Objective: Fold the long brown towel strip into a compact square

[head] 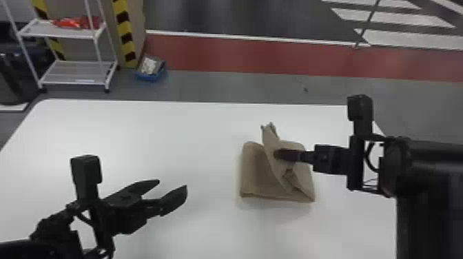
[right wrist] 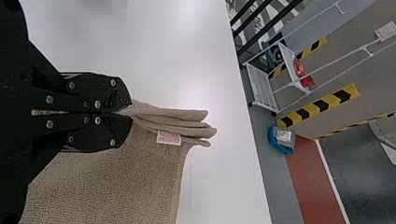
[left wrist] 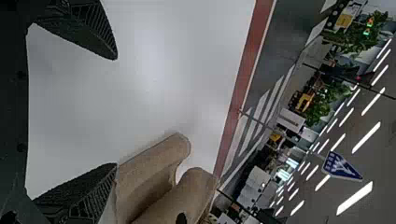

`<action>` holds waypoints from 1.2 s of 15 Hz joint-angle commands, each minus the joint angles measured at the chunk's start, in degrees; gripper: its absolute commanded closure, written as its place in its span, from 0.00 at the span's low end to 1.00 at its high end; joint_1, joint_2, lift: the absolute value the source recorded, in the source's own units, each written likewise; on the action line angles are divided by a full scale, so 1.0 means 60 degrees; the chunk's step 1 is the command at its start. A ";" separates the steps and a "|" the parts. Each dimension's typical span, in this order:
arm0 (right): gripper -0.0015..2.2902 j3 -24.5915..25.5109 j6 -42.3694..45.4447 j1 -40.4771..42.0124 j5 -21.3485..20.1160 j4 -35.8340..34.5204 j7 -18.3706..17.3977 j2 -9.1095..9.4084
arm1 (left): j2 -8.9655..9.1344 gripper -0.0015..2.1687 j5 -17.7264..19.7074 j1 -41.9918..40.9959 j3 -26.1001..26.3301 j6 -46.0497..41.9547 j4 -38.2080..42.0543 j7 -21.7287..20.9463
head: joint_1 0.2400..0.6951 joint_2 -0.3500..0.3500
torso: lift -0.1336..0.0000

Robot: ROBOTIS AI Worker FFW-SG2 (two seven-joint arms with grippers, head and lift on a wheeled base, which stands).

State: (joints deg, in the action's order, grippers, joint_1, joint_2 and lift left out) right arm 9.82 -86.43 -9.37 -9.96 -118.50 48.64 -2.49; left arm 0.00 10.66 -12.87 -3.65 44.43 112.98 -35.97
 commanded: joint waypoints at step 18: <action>0.36 -0.0069 0.0115 0.0800 0.0166 -0.0172 0.1166 0.0415 | 0.0025 0.03 0.0171 -0.0067 -0.0257 -0.0058 -0.0021 -0.0056 | 1.00 0.43 | 0.07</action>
State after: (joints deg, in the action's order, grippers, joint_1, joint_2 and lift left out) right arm 8.30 -85.63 -5.85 -8.82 -118.41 54.06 0.00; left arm 0.00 11.69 -13.36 -5.17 44.08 113.00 -36.37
